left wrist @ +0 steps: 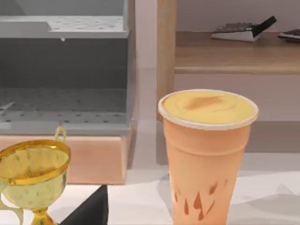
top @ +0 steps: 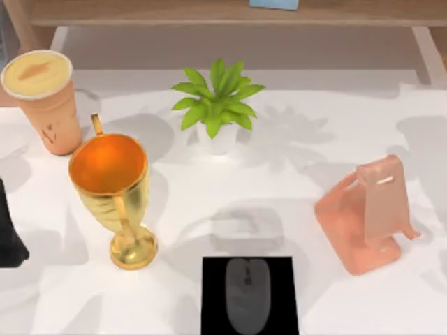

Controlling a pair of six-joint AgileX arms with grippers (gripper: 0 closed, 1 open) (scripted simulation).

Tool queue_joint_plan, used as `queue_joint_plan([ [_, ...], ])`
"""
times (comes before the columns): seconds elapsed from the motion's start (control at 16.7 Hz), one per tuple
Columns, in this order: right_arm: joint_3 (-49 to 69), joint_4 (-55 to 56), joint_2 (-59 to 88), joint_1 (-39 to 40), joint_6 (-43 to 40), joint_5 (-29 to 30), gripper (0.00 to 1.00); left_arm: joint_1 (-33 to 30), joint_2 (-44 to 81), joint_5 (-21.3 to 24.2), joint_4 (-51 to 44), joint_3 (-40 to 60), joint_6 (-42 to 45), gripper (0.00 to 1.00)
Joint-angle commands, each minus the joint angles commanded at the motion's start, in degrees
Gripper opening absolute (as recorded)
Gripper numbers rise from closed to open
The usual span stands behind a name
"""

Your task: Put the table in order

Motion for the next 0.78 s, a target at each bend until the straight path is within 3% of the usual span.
queue_joint_plan([
  [0.42,-19.4,10.9,-28.4,24.4,5.4,6.3,0.0,0.0,0.0,0.0,0.0,0.0,0.0,1.0],
  [0.78,-29.1,13.3,-40.2,33.5,8.3,8.8,0.0,0.0,0.0,0.0,0.0,0.0,0.0,1.0],
])
